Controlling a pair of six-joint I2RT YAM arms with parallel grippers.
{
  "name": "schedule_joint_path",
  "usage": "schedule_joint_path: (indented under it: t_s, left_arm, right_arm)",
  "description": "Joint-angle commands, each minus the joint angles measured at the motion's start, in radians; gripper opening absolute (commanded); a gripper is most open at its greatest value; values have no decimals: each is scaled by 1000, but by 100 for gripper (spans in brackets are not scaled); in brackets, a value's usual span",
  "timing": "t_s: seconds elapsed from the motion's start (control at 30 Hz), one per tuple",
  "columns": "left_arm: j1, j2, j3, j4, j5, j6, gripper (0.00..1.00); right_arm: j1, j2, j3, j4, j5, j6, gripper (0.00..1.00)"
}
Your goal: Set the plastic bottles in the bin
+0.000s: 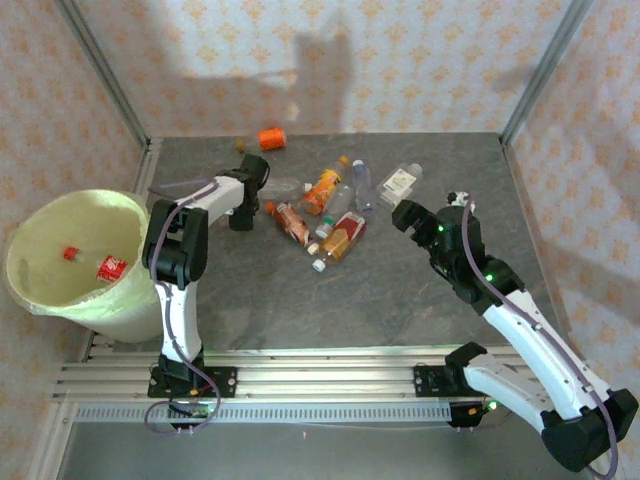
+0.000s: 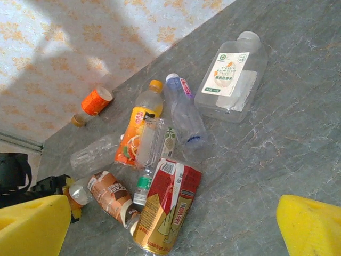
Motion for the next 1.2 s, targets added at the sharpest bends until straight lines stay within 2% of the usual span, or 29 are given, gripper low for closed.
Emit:
schedule_joint_path:
  t_s: [0.0, 0.23, 0.5, 0.6, 0.8, 0.97, 1.07, 1.17]
  left_arm:
    - [0, -66, -36, 32, -141, 91, 54]
    - [1, -201, -157, 223, -237, 273, 49]
    - [-5, -285, -182, 356, -209, 530, 40]
    - [-28, -321, -178, 402, -195, 630, 40]
    - [-105, -419, -129, 394, -179, 844, 36]
    - [-125, -554, -153, 420, -70, 988, 35]
    - [-126, -620, -108, 328, -24, 1085, 36]
    - [-125, -678, -53, 223, -54, 1163, 36]
  right_arm:
    - [-4, -13, -12, -15, 28, -15, 99]
    - [-4, -13, -20, 13, 11, -29, 99]
    - [-5, -15, -23, 33, 7, -45, 99]
    - [-4, -12, -29, 52, 0, -55, 99]
    - [-5, 1, -29, 79, -4, -66, 99]
    - [-5, 9, -31, 108, -11, -79, 99]
    - [-4, 25, -17, 117, -16, -103, 99]
    - [-4, 41, -9, 138, -16, -109, 99]
